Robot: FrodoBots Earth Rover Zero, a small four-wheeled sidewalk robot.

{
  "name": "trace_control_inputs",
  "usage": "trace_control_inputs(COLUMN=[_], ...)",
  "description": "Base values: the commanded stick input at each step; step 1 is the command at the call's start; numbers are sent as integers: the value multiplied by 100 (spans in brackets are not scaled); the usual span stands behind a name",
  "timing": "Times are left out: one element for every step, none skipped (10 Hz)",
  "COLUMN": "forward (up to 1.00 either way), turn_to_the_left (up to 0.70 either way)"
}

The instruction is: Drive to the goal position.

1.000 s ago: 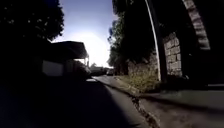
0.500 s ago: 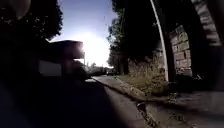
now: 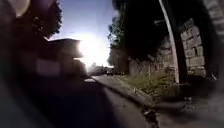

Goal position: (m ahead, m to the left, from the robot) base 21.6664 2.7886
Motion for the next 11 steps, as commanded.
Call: trace_control_inputs(forward=[85, 85, 85, 85, 85, 85, 85, 85, 85, 85, 85], turn_to_the_left=[5, 0, 0, 0, 0, 0, 0, 0, 0, 0, 0])
